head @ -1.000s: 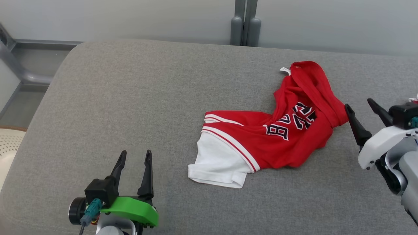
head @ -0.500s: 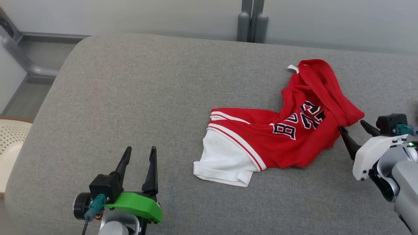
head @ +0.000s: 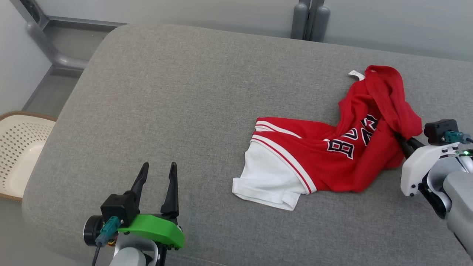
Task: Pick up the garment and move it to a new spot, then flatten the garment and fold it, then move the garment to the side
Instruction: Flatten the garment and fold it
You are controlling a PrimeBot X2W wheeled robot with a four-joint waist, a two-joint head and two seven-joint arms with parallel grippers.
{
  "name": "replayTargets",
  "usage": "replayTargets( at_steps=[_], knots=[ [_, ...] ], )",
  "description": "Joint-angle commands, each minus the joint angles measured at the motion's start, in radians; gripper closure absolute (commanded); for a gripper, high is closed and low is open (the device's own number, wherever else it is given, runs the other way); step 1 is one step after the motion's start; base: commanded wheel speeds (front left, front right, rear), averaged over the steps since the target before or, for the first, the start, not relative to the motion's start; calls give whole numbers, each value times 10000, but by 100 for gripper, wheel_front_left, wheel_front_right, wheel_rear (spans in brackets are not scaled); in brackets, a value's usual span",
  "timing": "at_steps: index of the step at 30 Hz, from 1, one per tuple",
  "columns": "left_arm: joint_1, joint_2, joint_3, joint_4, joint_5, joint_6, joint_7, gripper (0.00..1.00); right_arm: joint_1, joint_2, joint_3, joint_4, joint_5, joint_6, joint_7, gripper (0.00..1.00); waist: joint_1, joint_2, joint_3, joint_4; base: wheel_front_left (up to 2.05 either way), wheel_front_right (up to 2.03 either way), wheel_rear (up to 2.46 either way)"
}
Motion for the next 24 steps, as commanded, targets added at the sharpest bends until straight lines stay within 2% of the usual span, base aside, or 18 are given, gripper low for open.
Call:
replayTargets(
  at_steps=[1, 6, 10, 14, 17, 19, 21, 24],
  knots=[
    [154, -16, 80, 44, -87, 9, -2, 0, -151, -165, 91, -172, -89, -10, -54, 100, 0, 0, -202, -137, 0, 0, 0],
    [361, -27, 166, 69, -108, -25, -2, 0, -406, -728, 435, -1261, -245, -10, 756, 100, 0, 0, -627, -523, 0, 0, 0],
    [554, -32, 181, 86, -128, -3, -2, 0, -447, -1453, 501, -2827, -352, -10, 2368, 100, 0, 0, -936, -845, 0, 0, 0],
    [680, -54, 179, 66, -150, 5, -2, 0, -216, -2094, 129, -4795, -493, -10, 3909, 100, 0, 0, -1057, -1056, 0, 0, 0],
    [724, -70, 129, 56, -122, 27, -2, 0, 327, -2105, -339, -6133, -383, -10, 5178, 100, 0, 0, -1072, -1103, 0, 0, 0],
    [649, -85, 75, 73, -127, -6, -2, 0, 700, -1881, -520, -6694, -332, -10, 5940, 100, 0, 0, -1022, -1072, 0, 0, 0],
    [500, -84, 23, 110, -133, -82, -2, 0, 992, -1590, -675, -7005, -402, -10, 6501, 100, 0, 0, -923, -963, 0, 0, 0],
    [329, -88, 31, 154, -124, -124, -2, 0, 1201, -1057, -584, -7032, -656, -10, 6762, 100, 0, 0, -773, -804, 0, 0, 0]
  ],
)
